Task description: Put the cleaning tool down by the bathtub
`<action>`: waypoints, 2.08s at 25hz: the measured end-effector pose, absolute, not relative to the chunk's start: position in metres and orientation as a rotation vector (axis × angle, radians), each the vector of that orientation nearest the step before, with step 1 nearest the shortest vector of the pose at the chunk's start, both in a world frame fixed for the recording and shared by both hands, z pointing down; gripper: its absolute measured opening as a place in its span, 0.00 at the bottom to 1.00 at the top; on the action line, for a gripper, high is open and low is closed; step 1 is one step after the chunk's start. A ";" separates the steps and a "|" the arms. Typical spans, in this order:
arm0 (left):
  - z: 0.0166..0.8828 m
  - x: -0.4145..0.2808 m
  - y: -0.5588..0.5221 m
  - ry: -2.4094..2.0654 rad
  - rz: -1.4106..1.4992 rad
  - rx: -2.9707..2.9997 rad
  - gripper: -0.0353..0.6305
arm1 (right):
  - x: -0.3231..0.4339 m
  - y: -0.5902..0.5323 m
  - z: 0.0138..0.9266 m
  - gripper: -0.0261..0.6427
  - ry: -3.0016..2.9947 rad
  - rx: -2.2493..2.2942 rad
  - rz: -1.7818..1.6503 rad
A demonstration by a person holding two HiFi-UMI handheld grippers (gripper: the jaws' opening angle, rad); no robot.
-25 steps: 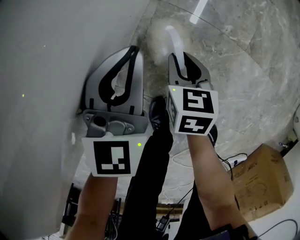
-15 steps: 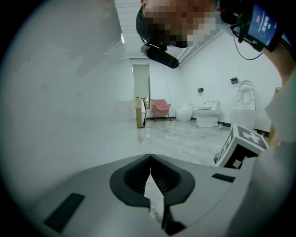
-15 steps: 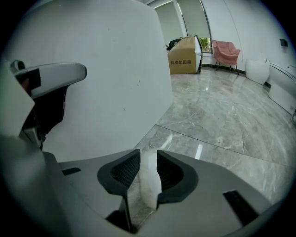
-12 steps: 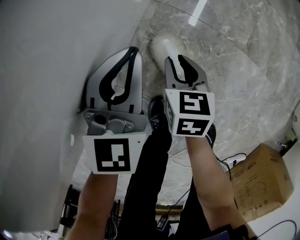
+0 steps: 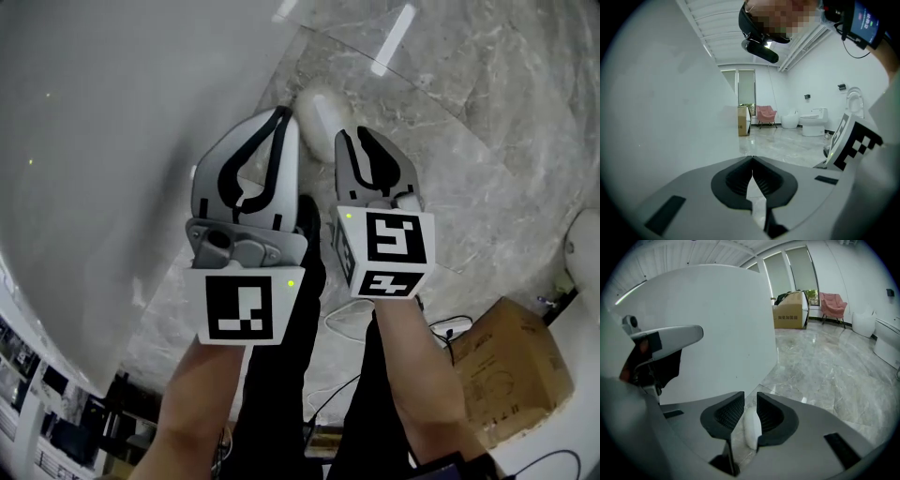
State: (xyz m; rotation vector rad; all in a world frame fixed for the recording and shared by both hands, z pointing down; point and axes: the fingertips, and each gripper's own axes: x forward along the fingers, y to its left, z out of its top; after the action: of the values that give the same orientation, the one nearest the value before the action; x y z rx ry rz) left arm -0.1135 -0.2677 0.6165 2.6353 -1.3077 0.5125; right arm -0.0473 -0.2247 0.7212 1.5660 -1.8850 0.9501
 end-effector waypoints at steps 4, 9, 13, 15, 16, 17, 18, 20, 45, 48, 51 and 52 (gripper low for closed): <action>0.568 -0.100 -0.269 -1.338 0.470 2.637 0.08 | -0.036 -0.234 0.652 0.15 -1.975 1.604 0.883; 0.506 -0.085 -0.268 -1.378 0.409 2.602 0.08 | -0.022 -0.246 0.563 0.09 -2.082 1.664 0.789; 0.454 -0.073 -0.273 -1.399 0.344 2.603 0.08 | -0.013 -0.250 0.501 0.06 -2.159 1.700 0.720; 0.430 -0.067 -0.279 -1.420 0.305 2.617 0.08 | -0.006 -0.251 0.474 0.06 -2.188 1.718 0.672; 0.419 -0.064 -0.281 -1.428 0.289 2.623 0.08 | -0.003 -0.252 0.461 0.06 -2.199 1.730 0.647; 0.410 -0.061 -0.282 -1.437 0.275 2.627 0.08 | 0.000 -0.252 0.449 0.06 -2.207 1.744 0.625; 0.401 -0.058 -0.282 -1.445 0.264 2.632 0.08 | 0.004 -0.252 0.439 0.06 -2.213 1.759 0.610; 0.386 -0.053 -0.281 -1.459 0.253 2.644 0.08 | 0.011 -0.251 0.423 0.06 -2.220 1.789 0.597; 0.353 -0.037 -0.262 -1.470 0.237 2.691 0.08 | 0.030 -0.234 0.378 0.06 -2.250 1.875 0.490; 0.354 -0.037 -0.262 -1.465 0.240 2.695 0.08 | 0.029 -0.235 0.379 0.06 -2.249 1.874 0.497; 0.355 -0.039 -0.262 -1.462 0.243 2.693 0.08 | 0.027 -0.236 0.379 0.06 -2.249 1.870 0.495; 0.355 -0.039 -0.263 -1.460 0.244 2.694 0.08 | 0.026 -0.236 0.379 0.06 -2.248 1.871 0.494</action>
State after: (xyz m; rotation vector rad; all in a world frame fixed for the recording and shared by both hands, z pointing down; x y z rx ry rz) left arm -0.0391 -0.2627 0.3549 2.6936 -1.4602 0.2444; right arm 0.0265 -0.2362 0.3786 1.8705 -2.2484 0.4936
